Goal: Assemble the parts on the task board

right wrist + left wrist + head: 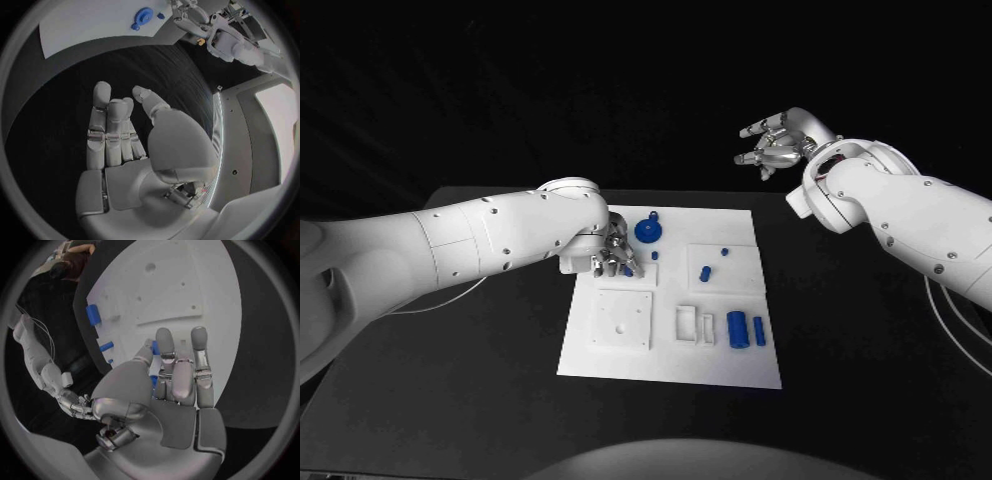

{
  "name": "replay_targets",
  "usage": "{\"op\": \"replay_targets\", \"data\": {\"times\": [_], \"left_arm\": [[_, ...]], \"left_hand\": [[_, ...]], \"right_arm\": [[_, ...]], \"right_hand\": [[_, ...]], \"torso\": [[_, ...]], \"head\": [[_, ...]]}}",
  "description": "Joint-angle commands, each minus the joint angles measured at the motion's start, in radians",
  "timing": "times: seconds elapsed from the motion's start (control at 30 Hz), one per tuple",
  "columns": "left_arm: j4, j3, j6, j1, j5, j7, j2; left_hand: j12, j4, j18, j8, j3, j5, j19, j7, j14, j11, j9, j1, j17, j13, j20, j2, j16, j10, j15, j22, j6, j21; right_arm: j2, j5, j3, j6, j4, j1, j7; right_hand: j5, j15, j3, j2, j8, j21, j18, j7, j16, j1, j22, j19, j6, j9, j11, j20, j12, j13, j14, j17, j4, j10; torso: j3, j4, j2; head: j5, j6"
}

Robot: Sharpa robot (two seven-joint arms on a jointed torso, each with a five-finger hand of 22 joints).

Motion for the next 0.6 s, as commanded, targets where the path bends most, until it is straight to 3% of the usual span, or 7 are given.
{"op": "replay_targets", "data": {"times": [0.03,0.33,0.6], "left_arm": [[-0.012,-0.021,0.103,-0.031,-0.009,-0.052,0.006],[-0.024,-0.021,0.121,-0.031,-0.01,-0.05,0.023],[-0.031,-0.021,0.102,-0.032,-0.007,-0.049,0.027]], "left_hand": [[0.006,-0.043,0.012,-0.004,0.048,0.003,-0.003,-0.147,0.003,-0.033,-0.002,-0.003,-0.001,-0.001,0.007,0.011,0.004,0.016,0.002,0.016,0.189,0.004],[0.008,-0.03,0.014,-0.003,0.034,0.0,-0.004,-0.148,0.003,-0.033,0.002,-0.008,-0.001,-0.006,0.009,0.006,0.004,0.016,0.001,0.015,0.19,0.005],[0.015,0.019,0.008,-0.004,-0.012,-0.002,-0.002,-0.153,0.0,-0.033,0.018,-0.017,0.001,-0.019,0.001,0.013,0.005,0.016,-0.003,0.014,0.193,0.003]], "right_arm": [[0.0,-0.011,0.0,0.012,0.002,0.0,0.001],[0.0,-0.014,0.0,0.012,0.003,0.0,0.001],[-0.002,-0.015,0.0,0.012,0.005,0.0,0.001]], "right_hand": [[-0.001,0.0,0.004,0.003,-0.002,-0.006,0.015,0.005,-0.004,-0.005,0.002,0.024,0.005,0.001,0.002,0.006,-0.004,-0.001,-0.006,-0.001,0.001,-0.008],[-0.001,0.0,0.004,0.003,-0.002,-0.006,0.015,0.005,-0.004,-0.005,0.002,0.024,0.005,0.001,0.002,0.006,-0.004,-0.001,-0.006,-0.001,0.001,-0.008],[-0.002,0.0,0.006,0.002,-0.002,-0.007,0.016,0.005,-0.004,-0.007,0.004,0.024,0.01,0.002,0.001,0.006,-0.004,-0.002,-0.006,-0.001,-0.001,-0.008]], "torso": [[0.0008,0.0001,0.0],[-0.0006,-0.0008,0.001],[-0.0005,0.0004,0.001]], "head": [[0.001,0.002],[-0.001,0.002],[-0.003,0.003]]}}
